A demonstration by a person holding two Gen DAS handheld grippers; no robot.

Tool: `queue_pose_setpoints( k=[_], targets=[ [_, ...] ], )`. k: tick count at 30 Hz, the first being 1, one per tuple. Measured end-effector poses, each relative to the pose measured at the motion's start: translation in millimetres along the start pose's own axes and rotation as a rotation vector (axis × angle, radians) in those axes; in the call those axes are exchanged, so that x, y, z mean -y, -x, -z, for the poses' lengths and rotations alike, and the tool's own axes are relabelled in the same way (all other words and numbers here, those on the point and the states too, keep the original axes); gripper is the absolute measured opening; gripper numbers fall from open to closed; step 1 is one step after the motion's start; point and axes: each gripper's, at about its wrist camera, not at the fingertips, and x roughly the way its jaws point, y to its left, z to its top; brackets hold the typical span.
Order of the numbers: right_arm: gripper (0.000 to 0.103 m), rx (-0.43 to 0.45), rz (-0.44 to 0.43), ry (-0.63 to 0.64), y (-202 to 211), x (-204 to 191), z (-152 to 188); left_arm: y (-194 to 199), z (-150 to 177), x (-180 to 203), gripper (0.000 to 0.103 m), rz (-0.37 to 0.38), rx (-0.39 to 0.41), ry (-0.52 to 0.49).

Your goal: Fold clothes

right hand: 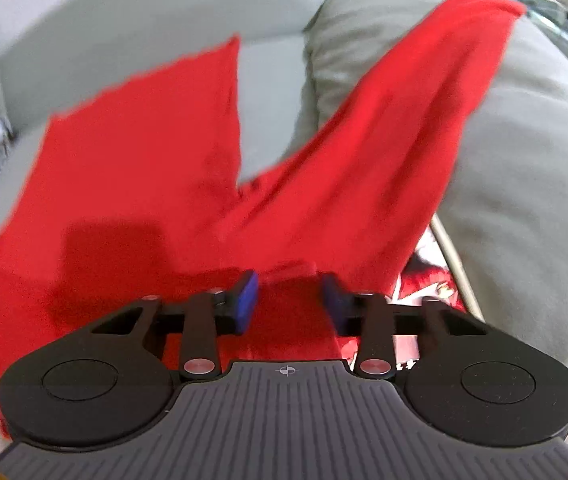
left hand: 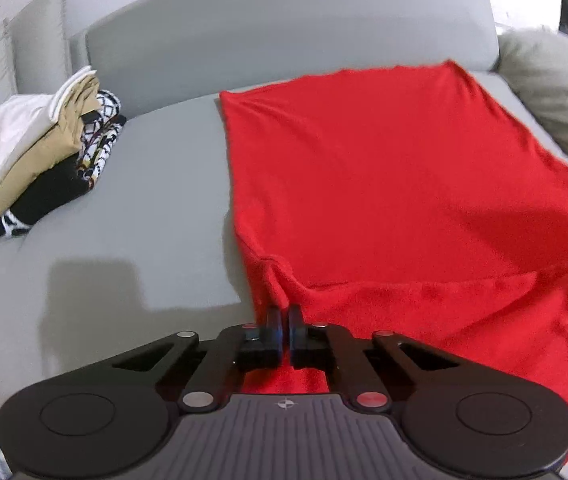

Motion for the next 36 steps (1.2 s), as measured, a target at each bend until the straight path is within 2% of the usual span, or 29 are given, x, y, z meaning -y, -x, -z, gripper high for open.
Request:
queue_pose_setpoints(
  k=[1,4,7,12,15,17,18,19,20,24,27,29,30,31,34,36],
  targets=[
    [0.006,0.016,0.019,0.028,2,-4,2,1,1,-6,0.002,0.018,0.011,0.031],
    [0.006,0.083,0.069,0.077,17,-13,3,6,1,-34,0.002,0.092,0.035,0.158],
    [0.006,0.147,0.077,0.08,39,-20,-1,9,1,-57,0.002,0.143,0.036,0.244],
    [0.006,0.196,-0.002,0.054,67,-38,-15,-8,3,-88,0.003,0.158,-0.01,0.336],
    [0.006,0.171,-0.002,0.066,61,-48,-21,-13,5,-90,0.007,0.107,-0.043,0.29],
    [0.006,0.122,0.027,0.071,47,-48,-22,-8,6,-94,0.021,0.099,-0.054,0.295],
    [0.006,0.103,0.038,0.062,37,-46,-22,-1,8,-98,0.034,0.108,-0.053,0.303],
    [0.006,0.088,0.049,0.053,31,-42,-20,7,12,-100,0.039,0.114,-0.044,0.299],
    [0.006,0.072,0.058,0.043,25,-39,-19,14,16,-103,0.039,0.121,-0.036,0.295],
    [0.006,0.026,0.031,-0.035,13,-22,-12,35,38,-116,0.039,0.261,-0.013,0.287],
    [0.006,0.007,0.01,-0.064,7,-16,-9,31,47,-111,0.036,0.31,-0.035,0.277],
    [0.007,-0.004,0.003,-0.08,3,-15,-8,27,49,-102,0.031,0.292,-0.05,0.225],
    [0.007,-0.007,0.001,-0.091,2,-15,-8,26,50,-98,0.012,0.282,-0.048,0.196],
    [0.007,-0.009,0.0,-0.097,2,-15,-9,27,49,-100,0.004,0.271,-0.055,0.217],
    [0.007,-0.005,-0.006,-0.103,4,-14,-11,29,48,-105,0.004,0.234,-0.072,0.284],
    [0.007,0.004,-0.013,-0.11,8,-13,-12,31,52,-110,0.004,0.216,-0.072,0.369]
  ],
)
